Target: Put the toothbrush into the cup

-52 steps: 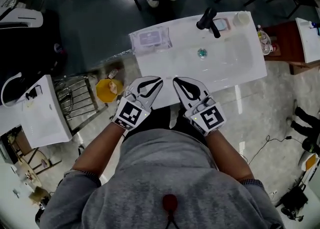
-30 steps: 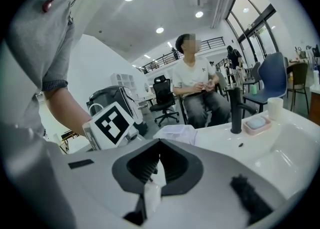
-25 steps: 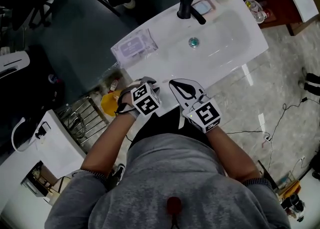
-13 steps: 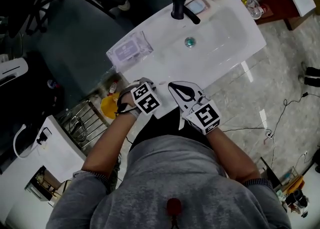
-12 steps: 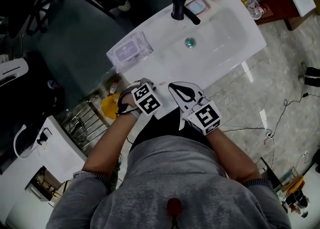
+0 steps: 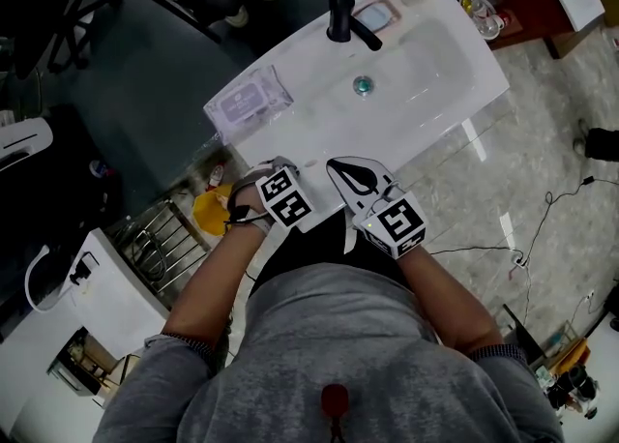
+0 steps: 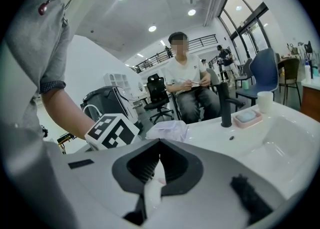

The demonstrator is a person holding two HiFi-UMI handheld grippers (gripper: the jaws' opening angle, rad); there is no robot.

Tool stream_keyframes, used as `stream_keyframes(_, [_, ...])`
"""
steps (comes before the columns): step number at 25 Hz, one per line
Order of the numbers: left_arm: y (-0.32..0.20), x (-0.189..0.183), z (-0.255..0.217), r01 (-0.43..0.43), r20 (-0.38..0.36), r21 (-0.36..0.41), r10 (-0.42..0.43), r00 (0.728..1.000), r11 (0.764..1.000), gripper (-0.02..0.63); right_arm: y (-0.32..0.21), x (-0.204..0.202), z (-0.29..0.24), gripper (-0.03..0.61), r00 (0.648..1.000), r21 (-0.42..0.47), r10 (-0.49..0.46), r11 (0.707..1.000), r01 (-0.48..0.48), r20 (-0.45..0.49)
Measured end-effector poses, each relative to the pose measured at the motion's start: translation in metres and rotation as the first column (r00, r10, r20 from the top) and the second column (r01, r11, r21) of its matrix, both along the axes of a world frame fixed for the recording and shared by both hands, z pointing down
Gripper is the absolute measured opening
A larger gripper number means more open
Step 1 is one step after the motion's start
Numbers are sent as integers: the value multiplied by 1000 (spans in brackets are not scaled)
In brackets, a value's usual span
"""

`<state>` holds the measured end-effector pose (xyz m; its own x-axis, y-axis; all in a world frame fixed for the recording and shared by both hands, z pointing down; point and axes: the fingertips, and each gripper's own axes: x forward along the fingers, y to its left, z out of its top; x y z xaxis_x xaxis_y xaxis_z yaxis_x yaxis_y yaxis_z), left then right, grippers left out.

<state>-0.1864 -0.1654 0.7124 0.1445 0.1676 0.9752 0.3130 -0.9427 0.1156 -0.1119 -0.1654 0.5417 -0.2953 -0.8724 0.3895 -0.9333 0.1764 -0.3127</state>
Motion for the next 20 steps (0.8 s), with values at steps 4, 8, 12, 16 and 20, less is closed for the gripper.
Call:
stream_keyframes(4, [-2, 3, -14, 74, -63, -44, -77, 995, 996, 38, 1, 8, -6, 6, 1000, 4, 21, 1000, -21, -19])
stream_keyframes(8, [-7, 18, -47, 148, -172, -97, -163, 971, 984, 38, 2, 17, -15, 6, 998, 15, 41, 999, -41, -38])
stream_keyframes(12, [-19, 28, -85, 198, -290, -108, -222, 931, 974, 38, 3, 17, -29, 6, 998, 30, 52, 998, -51, -36])
stream_keyframes(16, [-27, 38, -122, 215, -417, -106, -240, 877, 971, 38, 1, 15, -52, 6, 998, 66, 53, 997, -51, -42])
stream_keyframes(20, [-28, 53, -167, 209, -573, -132, -246, 782, 969, 38, 0, 15, -74, 7, 997, 108, 55, 993, -49, -58])
